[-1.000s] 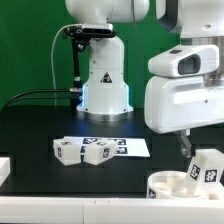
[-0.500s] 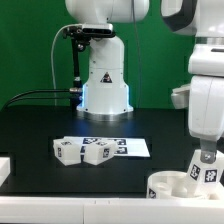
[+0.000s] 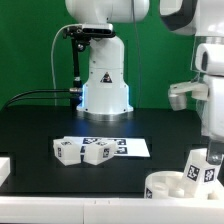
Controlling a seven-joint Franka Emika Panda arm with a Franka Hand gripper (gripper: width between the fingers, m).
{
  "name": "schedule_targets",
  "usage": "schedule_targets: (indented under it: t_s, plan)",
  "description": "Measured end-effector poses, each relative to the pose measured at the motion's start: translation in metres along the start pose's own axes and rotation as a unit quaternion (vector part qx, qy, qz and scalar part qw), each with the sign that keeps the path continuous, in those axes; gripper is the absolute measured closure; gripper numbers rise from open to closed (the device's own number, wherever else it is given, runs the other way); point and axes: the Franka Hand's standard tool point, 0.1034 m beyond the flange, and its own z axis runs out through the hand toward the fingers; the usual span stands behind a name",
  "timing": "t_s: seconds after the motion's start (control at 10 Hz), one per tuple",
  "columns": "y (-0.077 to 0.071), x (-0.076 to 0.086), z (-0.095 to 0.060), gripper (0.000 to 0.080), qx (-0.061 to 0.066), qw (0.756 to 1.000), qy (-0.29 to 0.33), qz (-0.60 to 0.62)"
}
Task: Assemble stool
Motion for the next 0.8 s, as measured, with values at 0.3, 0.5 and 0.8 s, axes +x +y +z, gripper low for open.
schedule_targets:
  t_s: [0.3, 0.5, 0.8]
  plan:
    - [0.003, 0.003, -0.015, 0.0151, -0.013, 0.992, -0.021, -0.126]
    - [0.001, 0.002, -0.013, 0.0151, -0.01, 0.985, -0.028, -0.168]
    - [0.0, -0.005, -0.01, 0.0151, 0.0, 0.99, -0.027, -0.14]
